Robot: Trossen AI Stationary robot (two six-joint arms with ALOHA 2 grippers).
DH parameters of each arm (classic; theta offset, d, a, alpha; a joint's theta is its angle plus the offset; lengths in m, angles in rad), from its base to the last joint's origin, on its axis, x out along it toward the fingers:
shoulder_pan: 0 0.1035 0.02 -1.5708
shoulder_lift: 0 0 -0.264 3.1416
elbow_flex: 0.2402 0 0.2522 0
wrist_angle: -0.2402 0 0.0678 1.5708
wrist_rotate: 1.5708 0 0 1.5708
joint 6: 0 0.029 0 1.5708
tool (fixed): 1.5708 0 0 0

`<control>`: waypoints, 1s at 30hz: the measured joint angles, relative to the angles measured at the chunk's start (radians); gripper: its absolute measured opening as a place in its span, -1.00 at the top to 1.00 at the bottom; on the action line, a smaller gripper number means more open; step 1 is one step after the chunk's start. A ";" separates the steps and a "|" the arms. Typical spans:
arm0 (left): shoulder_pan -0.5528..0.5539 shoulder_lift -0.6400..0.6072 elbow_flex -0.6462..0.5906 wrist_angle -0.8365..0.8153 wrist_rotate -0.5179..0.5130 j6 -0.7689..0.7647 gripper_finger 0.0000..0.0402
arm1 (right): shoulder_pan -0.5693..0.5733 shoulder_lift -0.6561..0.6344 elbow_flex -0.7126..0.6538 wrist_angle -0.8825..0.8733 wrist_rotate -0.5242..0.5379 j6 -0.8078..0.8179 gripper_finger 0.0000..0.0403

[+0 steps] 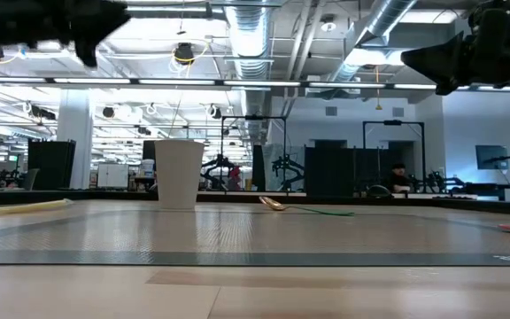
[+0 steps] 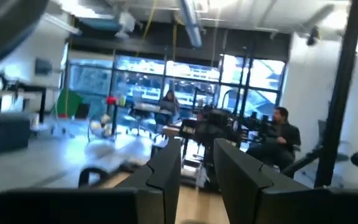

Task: Pick & Place Utensil
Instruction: Put the black bowl on the transparent mat

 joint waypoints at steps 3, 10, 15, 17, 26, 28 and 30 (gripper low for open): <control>-0.016 0.102 0.137 -0.062 0.015 0.067 0.52 | -0.001 0.000 0.000 0.000 0.004 0.031 0.90; -0.058 0.409 0.543 -0.700 -0.004 0.118 0.52 | -0.001 0.000 0.000 -0.016 0.079 0.026 0.78; -0.104 0.597 0.662 -1.027 -0.002 -0.049 0.47 | 0.000 0.001 0.000 -0.065 0.079 0.095 0.64; -0.125 0.650 0.665 -1.067 0.016 -0.110 0.42 | -0.001 0.001 0.000 -0.088 0.085 0.102 0.58; -0.263 0.785 0.665 -1.094 0.257 -0.296 0.13 | 0.000 0.001 0.000 -0.102 0.131 0.105 0.42; -0.319 0.803 0.665 -1.096 0.305 -0.341 0.11 | 0.000 0.001 0.000 -0.108 0.131 0.105 0.40; -0.388 0.820 0.665 -1.095 0.315 -0.405 0.12 | 0.000 0.001 0.000 -0.109 0.131 0.105 0.39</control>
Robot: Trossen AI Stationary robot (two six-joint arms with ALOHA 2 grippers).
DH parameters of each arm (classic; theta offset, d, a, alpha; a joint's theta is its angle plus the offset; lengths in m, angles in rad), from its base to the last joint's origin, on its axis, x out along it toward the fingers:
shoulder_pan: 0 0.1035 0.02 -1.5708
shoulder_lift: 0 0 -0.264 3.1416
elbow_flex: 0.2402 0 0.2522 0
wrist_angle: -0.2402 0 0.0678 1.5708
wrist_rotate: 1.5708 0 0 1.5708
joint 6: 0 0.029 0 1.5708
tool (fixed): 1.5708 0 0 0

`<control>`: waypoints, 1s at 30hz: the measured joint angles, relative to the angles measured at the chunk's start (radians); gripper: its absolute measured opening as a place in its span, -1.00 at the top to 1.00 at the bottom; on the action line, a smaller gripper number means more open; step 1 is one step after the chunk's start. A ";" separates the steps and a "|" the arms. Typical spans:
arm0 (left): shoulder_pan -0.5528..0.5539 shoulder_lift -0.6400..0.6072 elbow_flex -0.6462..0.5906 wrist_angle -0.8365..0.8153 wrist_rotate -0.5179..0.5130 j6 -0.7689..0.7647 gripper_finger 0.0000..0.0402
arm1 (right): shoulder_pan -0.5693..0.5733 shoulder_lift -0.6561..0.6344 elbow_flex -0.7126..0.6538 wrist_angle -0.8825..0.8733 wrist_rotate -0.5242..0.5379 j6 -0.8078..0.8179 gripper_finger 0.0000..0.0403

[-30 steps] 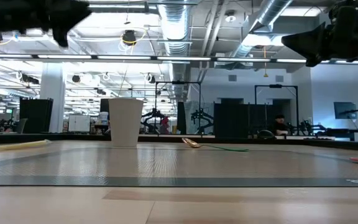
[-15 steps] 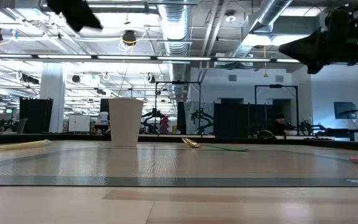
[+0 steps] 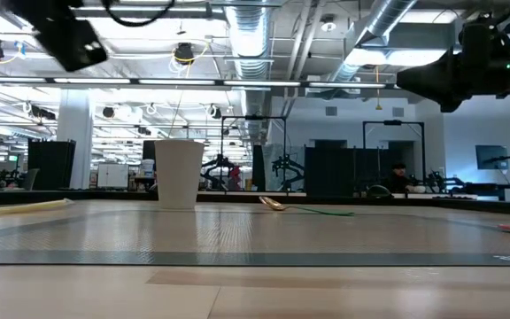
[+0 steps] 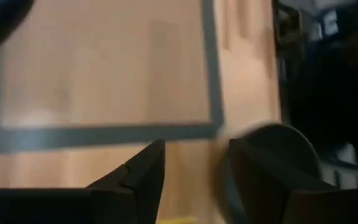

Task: Pick & Place Utensil
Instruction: Put the black bowl on the transparent mat

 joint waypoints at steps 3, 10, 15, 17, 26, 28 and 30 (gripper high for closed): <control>-0.099 0.026 -0.017 0.012 -0.019 -0.107 0.15 | 0.000 0.000 0.000 0.000 0.000 0.000 0.39; -0.261 0.117 -0.106 0.150 -0.106 -0.368 0.19 | 0.000 0.000 0.000 -0.019 0.000 0.000 0.39; -0.332 0.188 -0.132 0.194 -0.106 -0.449 0.19 | 0.000 0.000 0.000 -0.073 0.000 0.000 0.39; -0.349 0.212 -0.137 0.197 -0.106 -0.449 0.19 | 0.000 0.000 0.000 -0.090 0.000 0.000 0.39; -0.346 0.284 -0.158 0.230 -0.126 -0.445 0.45 | 0.000 0.000 0.000 -0.095 0.000 0.000 0.39; -0.337 0.281 -0.158 0.248 -0.125 -0.446 0.67 | 0.000 0.000 0.000 -0.096 0.000 0.000 0.39; -0.323 0.263 -0.156 0.251 -0.126 -0.447 0.90 | 0.000 0.000 0.000 -0.101 0.000 0.000 0.39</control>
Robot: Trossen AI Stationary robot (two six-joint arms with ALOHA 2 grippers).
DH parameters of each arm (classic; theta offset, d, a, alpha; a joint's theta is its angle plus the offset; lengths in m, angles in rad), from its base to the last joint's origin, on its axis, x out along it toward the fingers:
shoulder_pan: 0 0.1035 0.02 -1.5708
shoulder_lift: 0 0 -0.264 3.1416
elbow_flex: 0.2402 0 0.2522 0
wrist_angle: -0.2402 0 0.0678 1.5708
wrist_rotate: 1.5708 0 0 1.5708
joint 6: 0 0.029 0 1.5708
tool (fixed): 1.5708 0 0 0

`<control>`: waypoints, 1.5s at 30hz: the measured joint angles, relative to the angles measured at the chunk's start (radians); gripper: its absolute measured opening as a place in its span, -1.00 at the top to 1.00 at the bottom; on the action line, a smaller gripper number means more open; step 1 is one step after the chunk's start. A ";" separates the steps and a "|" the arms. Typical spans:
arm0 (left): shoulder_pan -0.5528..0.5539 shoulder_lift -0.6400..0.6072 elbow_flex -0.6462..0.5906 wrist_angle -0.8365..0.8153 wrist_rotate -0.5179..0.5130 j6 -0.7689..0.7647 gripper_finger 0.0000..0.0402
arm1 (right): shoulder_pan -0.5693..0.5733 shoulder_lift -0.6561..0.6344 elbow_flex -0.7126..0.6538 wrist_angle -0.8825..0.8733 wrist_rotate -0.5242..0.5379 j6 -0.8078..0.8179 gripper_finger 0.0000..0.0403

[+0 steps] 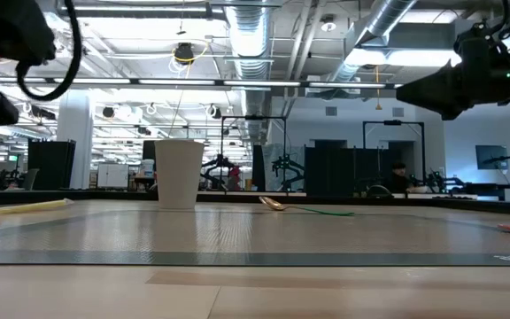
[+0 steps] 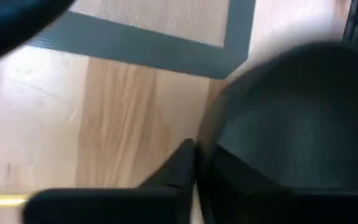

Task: Pick & Place Utensil
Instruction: Put the black bowl on the transparent mat

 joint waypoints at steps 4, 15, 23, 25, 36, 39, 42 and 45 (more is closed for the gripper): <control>0.040 -0.060 0.050 0.014 -0.064 0.015 0.93 | 0.000 0.000 0.000 0.000 0.000 0.000 0.39; 0.352 -0.100 0.195 0.305 -0.116 0.465 0.94 | 0.000 0.000 0.000 0.042 0.000 0.000 0.39; 0.521 0.078 0.194 0.378 -0.092 0.635 0.94 | 0.000 0.000 0.000 0.105 0.000 0.000 0.39; 0.539 0.143 0.193 0.379 -0.095 0.631 0.94 | 0.000 0.000 0.000 0.103 0.000 0.000 0.39; 0.543 0.364 0.193 0.435 -0.089 0.602 0.92 | 0.000 0.000 0.000 0.098 0.000 0.000 0.39; 0.543 0.367 0.194 0.438 -0.087 0.597 0.90 | 0.000 0.000 0.000 0.097 0.000 0.000 0.39; 0.542 0.365 0.193 0.440 -0.086 0.597 0.89 | 0.000 0.000 0.000 0.097 0.000 0.000 0.39; 0.542 0.365 0.193 0.468 -0.087 0.598 0.89 | 0.000 0.000 0.000 0.097 0.000 0.000 0.39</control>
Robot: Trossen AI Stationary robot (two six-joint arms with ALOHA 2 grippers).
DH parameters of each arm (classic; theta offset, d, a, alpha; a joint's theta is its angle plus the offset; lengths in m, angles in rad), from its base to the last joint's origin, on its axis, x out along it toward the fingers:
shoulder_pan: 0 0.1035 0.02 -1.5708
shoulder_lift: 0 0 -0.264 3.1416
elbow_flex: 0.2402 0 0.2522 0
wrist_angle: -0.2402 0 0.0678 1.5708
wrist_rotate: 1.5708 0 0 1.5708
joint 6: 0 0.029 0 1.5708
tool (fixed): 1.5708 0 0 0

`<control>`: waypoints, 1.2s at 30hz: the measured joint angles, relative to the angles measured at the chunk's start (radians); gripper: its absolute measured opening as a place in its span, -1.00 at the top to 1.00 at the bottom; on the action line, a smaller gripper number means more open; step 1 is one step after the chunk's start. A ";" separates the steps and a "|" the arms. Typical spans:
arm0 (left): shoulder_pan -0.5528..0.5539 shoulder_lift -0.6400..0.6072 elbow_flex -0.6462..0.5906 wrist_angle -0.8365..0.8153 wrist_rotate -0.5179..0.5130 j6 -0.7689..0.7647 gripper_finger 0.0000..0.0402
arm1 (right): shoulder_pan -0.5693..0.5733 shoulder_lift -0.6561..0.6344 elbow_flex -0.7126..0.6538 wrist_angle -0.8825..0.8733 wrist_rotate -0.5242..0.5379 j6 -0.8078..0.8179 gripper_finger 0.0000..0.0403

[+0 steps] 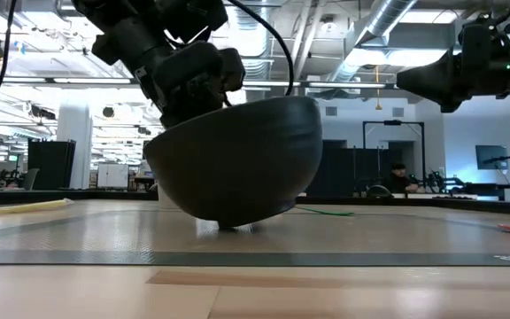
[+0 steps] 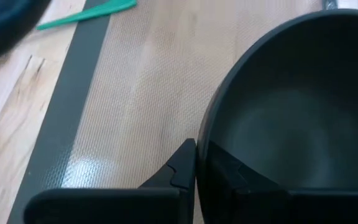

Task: Pick & Place Utensil
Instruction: Put the black bowl on the transparent mat, then put the green spoon into the black bowl on the transparent mat

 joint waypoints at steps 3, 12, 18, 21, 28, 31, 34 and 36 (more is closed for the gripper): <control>0.000 0.002 0.000 0.007 -0.002 0.004 0.89 | 0.000 0.000 0.000 0.000 0.000 0.000 0.39; -0.004 0.003 0.000 0.015 -0.002 0.003 0.75 | 0.000 0.000 0.000 0.000 0.000 0.000 0.39; -0.001 0.003 0.000 0.036 -0.004 0.011 0.55 | 0.000 0.000 0.000 0.000 0.000 0.000 0.39; -0.001 0.003 0.000 0.054 -0.032 0.015 0.47 | 0.000 0.000 0.000 0.000 0.000 0.000 0.39; -0.002 -0.040 0.000 0.088 -0.120 0.175 0.34 | 0.000 0.000 0.000 -0.001 0.000 0.000 0.39; -0.001 -0.088 0.000 0.085 -0.180 0.222 0.33 | 0.000 0.000 0.000 -0.001 0.000 0.000 0.39; -0.001 -0.153 -0.004 0.086 -0.204 0.240 0.35 | 0.000 0.000 0.000 0.000 0.000 0.019 0.39; -0.001 -0.198 -0.016 0.092 -0.203 0.242 0.35 | 0.000 0.000 0.000 0.000 0.000 0.037 0.39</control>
